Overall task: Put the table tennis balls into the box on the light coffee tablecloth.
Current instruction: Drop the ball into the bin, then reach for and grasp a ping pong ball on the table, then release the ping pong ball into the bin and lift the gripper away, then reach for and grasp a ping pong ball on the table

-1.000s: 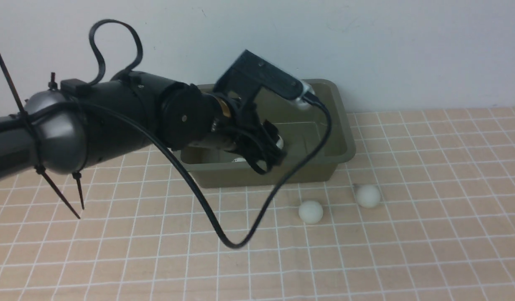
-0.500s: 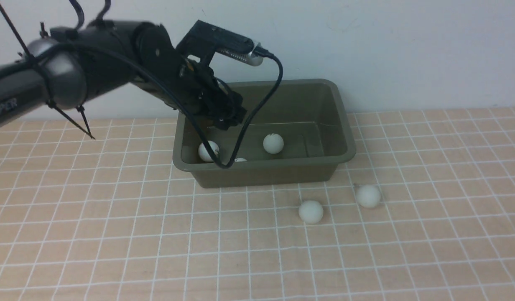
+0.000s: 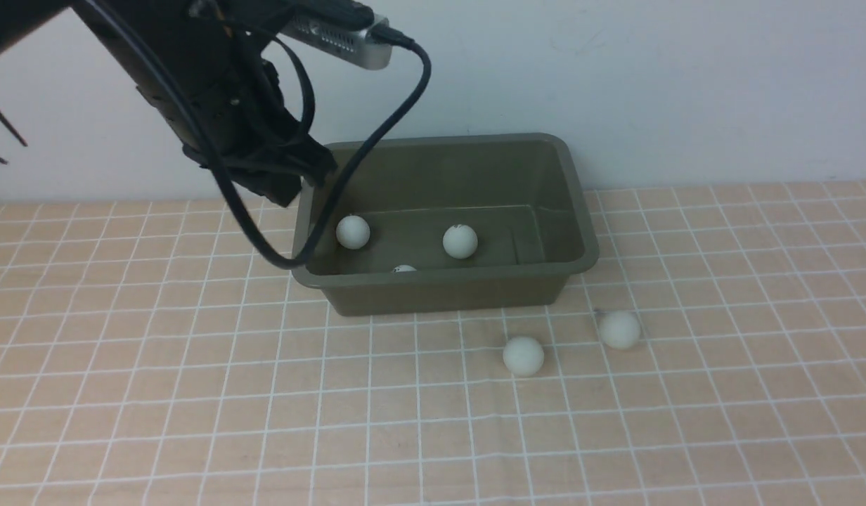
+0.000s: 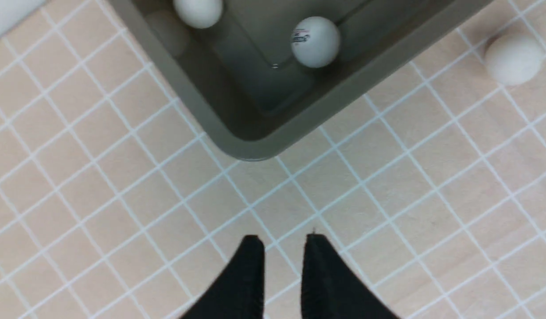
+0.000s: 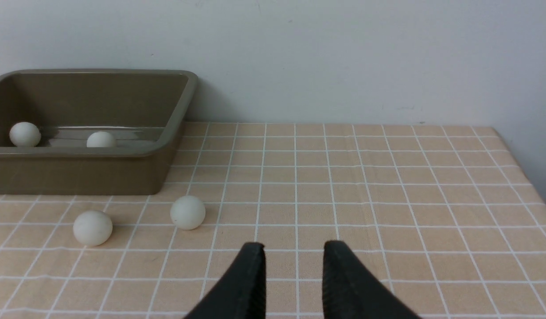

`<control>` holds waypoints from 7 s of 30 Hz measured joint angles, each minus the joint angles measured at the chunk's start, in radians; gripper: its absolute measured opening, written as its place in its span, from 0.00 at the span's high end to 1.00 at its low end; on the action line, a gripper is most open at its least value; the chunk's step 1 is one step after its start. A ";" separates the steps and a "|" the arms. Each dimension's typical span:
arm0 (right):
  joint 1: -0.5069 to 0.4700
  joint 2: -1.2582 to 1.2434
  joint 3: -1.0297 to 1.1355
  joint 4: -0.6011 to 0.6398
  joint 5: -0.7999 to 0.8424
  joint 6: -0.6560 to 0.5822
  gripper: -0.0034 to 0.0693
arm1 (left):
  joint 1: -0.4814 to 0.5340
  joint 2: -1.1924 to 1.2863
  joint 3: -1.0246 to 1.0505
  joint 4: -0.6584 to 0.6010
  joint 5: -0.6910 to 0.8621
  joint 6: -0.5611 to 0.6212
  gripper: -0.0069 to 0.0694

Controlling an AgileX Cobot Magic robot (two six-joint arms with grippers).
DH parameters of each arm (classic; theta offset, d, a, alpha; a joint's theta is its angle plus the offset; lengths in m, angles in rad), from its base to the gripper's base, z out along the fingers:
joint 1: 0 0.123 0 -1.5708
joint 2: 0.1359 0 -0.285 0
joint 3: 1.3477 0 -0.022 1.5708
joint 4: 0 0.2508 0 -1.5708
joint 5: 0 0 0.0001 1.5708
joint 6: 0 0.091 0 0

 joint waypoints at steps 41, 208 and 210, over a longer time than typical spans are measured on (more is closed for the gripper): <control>0.000 1.153 -0.452 0.617 0.036 -0.744 0.69 | 0.232 -0.362 0.318 0.046 -0.178 -0.131 1.00; 0.544 1.612 -0.645 0.189 -0.149 -0.127 0.87 | 0.232 -0.362 0.318 0.000 -0.091 -0.131 1.00; 0.544 1.661 -0.679 0.142 -0.151 -0.094 0.86 | 0.232 -0.362 0.318 0.000 -0.091 -0.131 1.00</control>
